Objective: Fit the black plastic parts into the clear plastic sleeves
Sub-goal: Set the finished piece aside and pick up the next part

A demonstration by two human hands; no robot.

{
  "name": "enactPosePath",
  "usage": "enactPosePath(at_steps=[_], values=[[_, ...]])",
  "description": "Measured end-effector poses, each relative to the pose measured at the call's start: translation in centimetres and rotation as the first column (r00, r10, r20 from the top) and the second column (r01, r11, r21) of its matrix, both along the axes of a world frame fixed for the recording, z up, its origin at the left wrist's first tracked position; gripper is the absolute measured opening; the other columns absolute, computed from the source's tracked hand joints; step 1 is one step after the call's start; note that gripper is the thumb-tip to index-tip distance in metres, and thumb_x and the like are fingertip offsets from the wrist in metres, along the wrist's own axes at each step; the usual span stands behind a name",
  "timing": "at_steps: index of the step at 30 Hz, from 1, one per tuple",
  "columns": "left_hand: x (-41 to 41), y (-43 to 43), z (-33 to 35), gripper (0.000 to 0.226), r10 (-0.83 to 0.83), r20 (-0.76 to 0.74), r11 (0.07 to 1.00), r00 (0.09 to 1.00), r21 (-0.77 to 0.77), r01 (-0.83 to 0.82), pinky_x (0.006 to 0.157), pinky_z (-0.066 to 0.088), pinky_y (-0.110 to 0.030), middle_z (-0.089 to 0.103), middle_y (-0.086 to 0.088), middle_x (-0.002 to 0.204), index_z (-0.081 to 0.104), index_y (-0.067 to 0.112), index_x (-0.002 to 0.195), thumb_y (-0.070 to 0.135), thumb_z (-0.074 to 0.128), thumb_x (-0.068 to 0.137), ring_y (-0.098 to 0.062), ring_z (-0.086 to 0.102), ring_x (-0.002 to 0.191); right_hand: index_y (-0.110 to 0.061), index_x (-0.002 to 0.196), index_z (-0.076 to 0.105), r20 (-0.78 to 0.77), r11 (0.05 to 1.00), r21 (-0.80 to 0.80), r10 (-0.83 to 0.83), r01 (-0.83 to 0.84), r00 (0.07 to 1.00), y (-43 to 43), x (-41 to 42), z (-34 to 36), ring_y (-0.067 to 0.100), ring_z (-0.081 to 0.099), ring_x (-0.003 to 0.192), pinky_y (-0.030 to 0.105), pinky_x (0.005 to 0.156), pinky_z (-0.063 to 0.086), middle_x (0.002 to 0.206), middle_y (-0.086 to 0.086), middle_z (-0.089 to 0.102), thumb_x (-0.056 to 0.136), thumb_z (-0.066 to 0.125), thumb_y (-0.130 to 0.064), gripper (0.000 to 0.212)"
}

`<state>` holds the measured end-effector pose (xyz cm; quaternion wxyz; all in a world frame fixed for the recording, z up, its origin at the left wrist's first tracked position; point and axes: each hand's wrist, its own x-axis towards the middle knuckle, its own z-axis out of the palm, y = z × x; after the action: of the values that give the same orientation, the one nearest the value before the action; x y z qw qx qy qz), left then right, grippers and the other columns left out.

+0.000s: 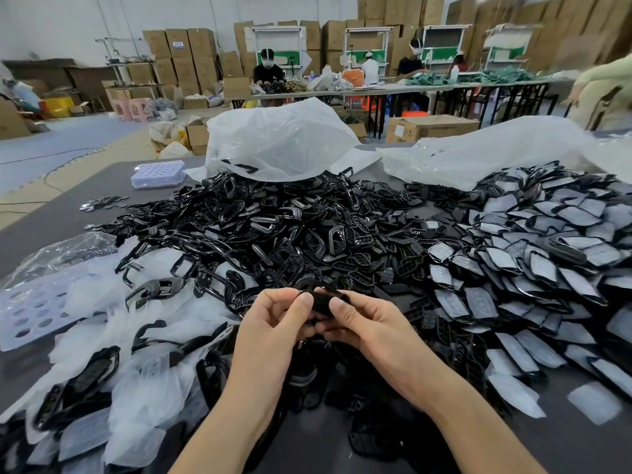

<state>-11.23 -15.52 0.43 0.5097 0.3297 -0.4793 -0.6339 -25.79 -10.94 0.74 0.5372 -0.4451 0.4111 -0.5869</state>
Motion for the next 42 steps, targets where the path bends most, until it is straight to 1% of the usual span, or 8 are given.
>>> enactPosePath(at_steps=[5, 7, 11, 18, 26, 33, 38, 42], values=[[0.6, -0.1, 0.1, 0.026, 0.108, 0.267, 0.968, 0.958, -0.247, -0.04, 0.067, 0.051, -0.015, 0.07, 0.009, 0.082, 0.06, 0.04, 0.105, 0.019, 0.068, 0.093, -0.011, 0.066, 0.069, -0.022, 0.095, 0.082, -0.073, 0.999, 0.051, 0.006, -0.002, 0.997, 0.3, 0.1, 0.3, 0.015, 0.073, 0.085, 0.022, 0.075, 0.056, 0.094, 0.005, 0.078, 0.094, 0.059, -0.033, 0.025], [1.0, -0.3, 0.3, 0.033, 0.084, 0.345, 0.959, 0.935, -0.283, 0.019, 0.067, 0.049, -0.011, 0.068, 0.013, 0.084, 0.059, 0.043, 0.117, 0.021, 0.068, 0.093, -0.008, 0.066, 0.07, -0.023, 0.089, 0.082, -0.091, 0.997, 0.076, 0.008, -0.001, 0.996, 0.4, 0.1, 0.5, 0.016, 0.072, 0.081, 0.021, 0.073, 0.056, 0.089, 0.005, 0.077, 0.094, 0.058, -0.032, 0.026], [1.5, -0.6, 0.4, 0.031, 0.031, 0.415, 0.953, 0.909, -0.285, 0.097, 0.077, 0.056, -0.025, 0.066, 0.011, 0.083, 0.062, 0.049, 0.115, 0.028, 0.067, 0.093, -0.017, 0.066, 0.079, -0.021, 0.091, 0.082, -0.112, 0.997, 0.07, -0.012, 0.02, 0.994, 0.6, 0.0, 0.7, 0.016, 0.073, 0.081, 0.022, 0.073, 0.057, 0.091, 0.007, 0.078, 0.095, 0.058, -0.033, 0.027], [1.7, -0.8, 0.0, 0.033, -0.146, 0.436, 0.949, 0.888, -0.192, 0.25, 0.095, 0.052, -0.056, 0.06, -0.015, 0.088, 0.061, 0.048, 0.118, 0.047, 0.064, 0.086, -0.021, 0.069, 0.081, -0.016, 0.096, 0.081, -0.089, 0.997, 0.06, -0.035, 0.041, 0.995, 0.5, 0.0, 0.7, 0.015, 0.071, 0.075, 0.024, 0.068, 0.058, 0.087, 0.012, 0.077, 0.094, 0.059, -0.039, 0.033], [1.8, -1.0, -0.3, 0.031, -0.231, 0.381, 0.947, 0.895, -0.124, 0.297, 0.097, 0.054, -0.047, 0.066, 0.003, 0.083, 0.064, 0.046, 0.116, 0.045, 0.065, 0.085, -0.015, 0.071, 0.082, -0.012, 0.099, 0.08, -0.09, 0.997, 0.079, -0.006, 0.014, 0.996, 0.5, -0.5, 0.7, 0.015, 0.068, 0.069, 0.024, 0.062, 0.055, 0.088, 0.011, 0.076, 0.095, 0.059, -0.038, 0.034], [1.6, -1.0, 0.1, 0.021, -0.308, 0.3, 0.934, 0.903, -0.087, 0.348, 0.08, 0.056, -0.028, 0.071, 0.002, 0.087, 0.069, 0.039, 0.108, 0.034, 0.067, 0.088, -0.013, 0.067, 0.084, -0.012, 0.101, 0.08, -0.12, 0.995, 0.103, 0.018, -0.006, 0.993, 0.6, -0.9, 0.8, 0.016, 0.067, 0.068, 0.024, 0.061, 0.055, 0.091, 0.01, 0.076, 0.099, 0.058, -0.034, 0.031], [1.6, -0.9, 0.0, 0.023, -0.096, 0.489, 0.921, 0.867, -0.286, 0.263, 0.077, 0.051, -0.026, 0.063, 0.004, 0.075, 0.062, 0.049, 0.104, 0.027, 0.064, 0.096, -0.021, 0.066, 0.073, -0.014, 0.097, 0.081, -0.124, 0.996, 0.091, -0.009, 0.02, 0.992, 0.5, -0.7, 0.7, 0.013, 0.067, 0.068, 0.023, 0.062, 0.055, 0.088, 0.011, 0.077, 0.099, 0.057, -0.032, 0.03], [2.0, -1.0, 0.3, 0.026, -0.097, 0.55, 0.904, 0.83, -0.3, 0.304, 0.077, 0.052, -0.028, 0.062, 0.006, 0.074, 0.058, 0.052, 0.103, 0.027, 0.062, 0.097, -0.022, 0.067, 0.076, -0.016, 0.1, 0.081, -0.173, 0.997, 0.08, 0.0, 0.015, 0.985, 0.5, -0.8, 0.6, 0.014, 0.067, 0.07, 0.023, 0.064, 0.056, 0.093, 0.013, 0.077, 0.102, 0.056, -0.03, 0.029]])
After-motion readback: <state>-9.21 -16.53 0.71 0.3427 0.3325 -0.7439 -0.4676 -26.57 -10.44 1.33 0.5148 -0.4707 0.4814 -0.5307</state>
